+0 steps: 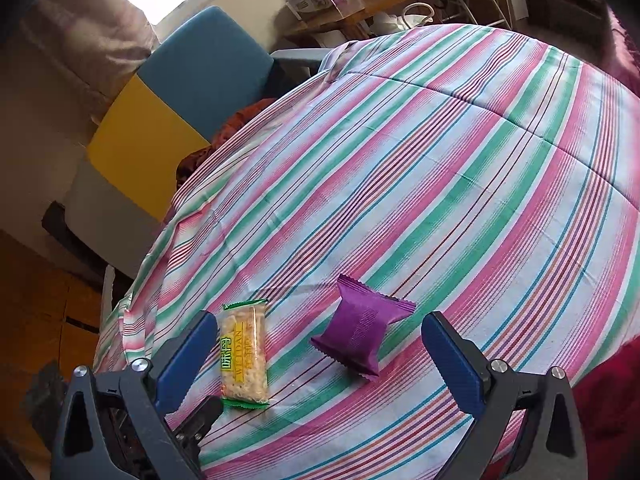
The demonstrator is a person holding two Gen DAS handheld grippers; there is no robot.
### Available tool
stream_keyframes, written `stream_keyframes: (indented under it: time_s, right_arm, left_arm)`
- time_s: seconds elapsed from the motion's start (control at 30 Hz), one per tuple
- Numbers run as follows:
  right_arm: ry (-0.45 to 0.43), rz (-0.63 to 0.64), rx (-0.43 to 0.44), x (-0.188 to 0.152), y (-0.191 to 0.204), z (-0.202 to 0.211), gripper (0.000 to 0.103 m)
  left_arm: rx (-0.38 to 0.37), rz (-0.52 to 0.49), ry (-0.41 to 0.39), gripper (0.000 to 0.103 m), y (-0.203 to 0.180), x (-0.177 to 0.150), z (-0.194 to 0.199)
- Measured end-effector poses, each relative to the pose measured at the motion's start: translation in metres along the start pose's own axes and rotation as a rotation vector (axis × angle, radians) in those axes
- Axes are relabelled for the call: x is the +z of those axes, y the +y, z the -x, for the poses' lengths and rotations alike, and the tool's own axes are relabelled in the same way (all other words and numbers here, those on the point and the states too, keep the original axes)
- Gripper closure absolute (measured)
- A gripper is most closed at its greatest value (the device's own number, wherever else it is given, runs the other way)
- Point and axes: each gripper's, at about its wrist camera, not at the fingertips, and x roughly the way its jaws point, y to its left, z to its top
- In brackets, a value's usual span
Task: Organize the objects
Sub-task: 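Grasp the WEIDAN cracker packet with the left tool, then grasp the purple wrapped snack with the right tool while the left tool holds the cracker packet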
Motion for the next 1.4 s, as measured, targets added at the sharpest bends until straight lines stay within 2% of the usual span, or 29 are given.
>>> stream_keyframes:
  time_s: [0.2,0.27,0.33,0.37,0.47,0.87,1.1,1.4]
  right_arm:
    - [0.011,-0.003,0.008,-0.001,0.000,-0.002,0.000]
    - [0.015,-0.004,0.008,-0.001,0.000,-0.003,0.000]
    - [0.017,-0.007,0.007,-0.001,-0.001,-0.003,0.000]
    - [0.018,-0.009,0.007,-0.001,-0.002,-0.003,0.000]
    - [0.023,-0.006,0.001,0.000,-0.002,-0.004,0.000]
    - [0.056,-0.007,-0.061,-0.001,-0.003,-0.012,0.000]
    - [0.074,0.007,-0.113,-0.002,-0.003,-0.018,0.000]
    - [0.129,0.038,-0.180,-0.006,-0.001,-0.035,0.001]
  left_arm:
    - [0.012,0.007,0.048,0.022,-0.009,0.018,-0.043]
    - [0.032,0.024,0.054,0.029,-0.003,0.016,-0.052]
    - [0.052,0.027,0.007,0.054,0.001,0.010,-0.046]
    - [0.051,0.039,-0.004,0.055,0.006,0.006,-0.043]
    - [0.006,0.082,-0.017,0.055,0.020,-0.010,-0.031]
    - [0.059,0.110,-0.107,0.055,0.029,-0.114,0.029]
    - [0.088,0.076,-0.177,0.055,0.023,-0.133,0.035]
    - [0.052,0.106,-0.203,0.055,0.030,-0.137,0.036]
